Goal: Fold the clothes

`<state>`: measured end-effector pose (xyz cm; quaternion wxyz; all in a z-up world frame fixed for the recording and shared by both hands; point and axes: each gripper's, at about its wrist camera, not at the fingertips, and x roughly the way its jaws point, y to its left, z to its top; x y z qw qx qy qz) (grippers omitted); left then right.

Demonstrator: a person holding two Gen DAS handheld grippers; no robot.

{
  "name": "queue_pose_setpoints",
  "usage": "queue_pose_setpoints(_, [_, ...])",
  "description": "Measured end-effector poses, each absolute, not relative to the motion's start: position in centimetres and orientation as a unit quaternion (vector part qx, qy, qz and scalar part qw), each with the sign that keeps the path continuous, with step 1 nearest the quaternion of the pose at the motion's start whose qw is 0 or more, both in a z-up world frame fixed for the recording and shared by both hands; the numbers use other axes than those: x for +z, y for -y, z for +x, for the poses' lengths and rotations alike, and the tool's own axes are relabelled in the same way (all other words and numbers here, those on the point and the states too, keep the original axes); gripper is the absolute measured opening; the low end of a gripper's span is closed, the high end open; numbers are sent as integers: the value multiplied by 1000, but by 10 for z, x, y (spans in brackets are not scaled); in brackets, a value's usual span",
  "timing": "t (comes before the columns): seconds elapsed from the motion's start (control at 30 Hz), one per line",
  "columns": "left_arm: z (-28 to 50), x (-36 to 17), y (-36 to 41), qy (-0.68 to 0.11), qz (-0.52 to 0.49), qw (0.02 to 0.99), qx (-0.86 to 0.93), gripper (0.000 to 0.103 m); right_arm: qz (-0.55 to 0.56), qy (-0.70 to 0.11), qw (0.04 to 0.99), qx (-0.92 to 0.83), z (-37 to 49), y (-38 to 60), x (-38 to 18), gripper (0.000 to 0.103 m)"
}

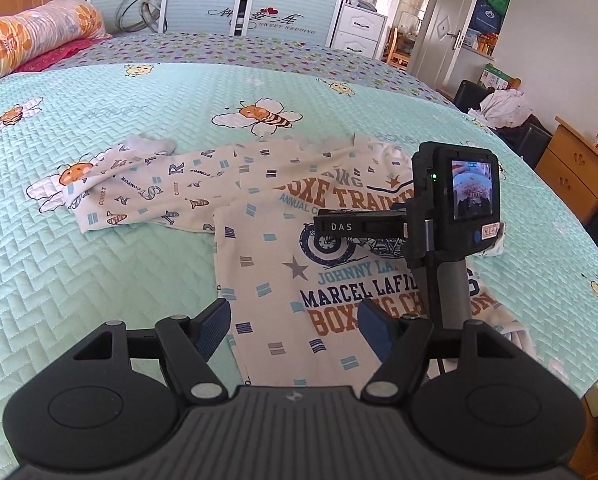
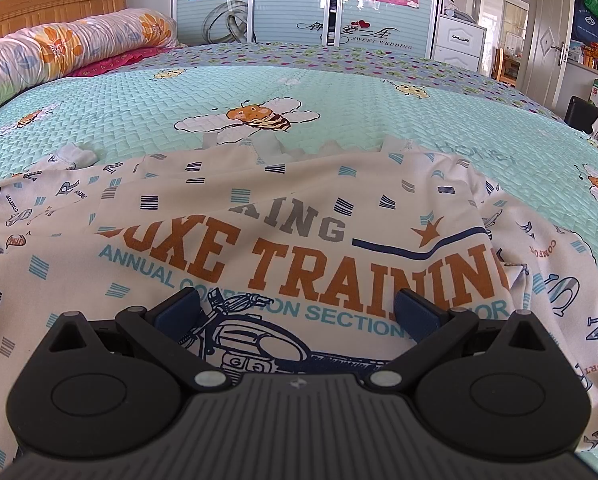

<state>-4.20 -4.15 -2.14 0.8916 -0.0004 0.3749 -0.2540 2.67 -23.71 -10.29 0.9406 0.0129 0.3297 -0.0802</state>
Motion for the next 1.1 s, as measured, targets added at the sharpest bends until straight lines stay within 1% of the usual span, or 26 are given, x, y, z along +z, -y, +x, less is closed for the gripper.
queue_pose_setpoints(0.17, [-39,-19,38,-369,-11,894,-255,73,13,-330,941,-80,27,237,-103,102])
queue_pose_setpoints(0.4, [-37,-29,31,-374,-17,894,-248,73,13,-330,941,-80,27,237,-103,102])
queue_pose_setpoints(0.53, [-42,-23,23,-364,-16,897,-249,73,13,-330,941,-80,27,237,-103,102])
queue_pose_setpoints(0.77, [-61,-11,12,-367,30,891,-264,73,13,-330,941,-80,27,238,-103,102])
queue_pose_setpoints(0.8, [-63,-10,9,-368,34,890,-267,70,13,-330,941,-80,27,238,-103,102])
queue_pose_setpoints(0.83, [-65,-10,7,-373,42,888,-265,61,13,-330,941,-80,27,238,-103,102])
queue_pose_setpoints(0.9, [-67,-9,3,-379,56,887,-259,48,13,-330,941,-80,27,238,-103,102])
queue_pose_setpoints(0.97, [-67,-8,3,-380,67,886,-257,50,13,-330,941,-80,27,238,-103,102])
queue_pose_setpoints(1.03, [-63,-10,8,-382,79,885,-253,61,13,-330,941,-80,27,238,-102,102])
queue_pose_setpoints(1.1, [-57,-14,13,-386,82,882,-256,68,13,-330,941,-80,27,238,-102,102])
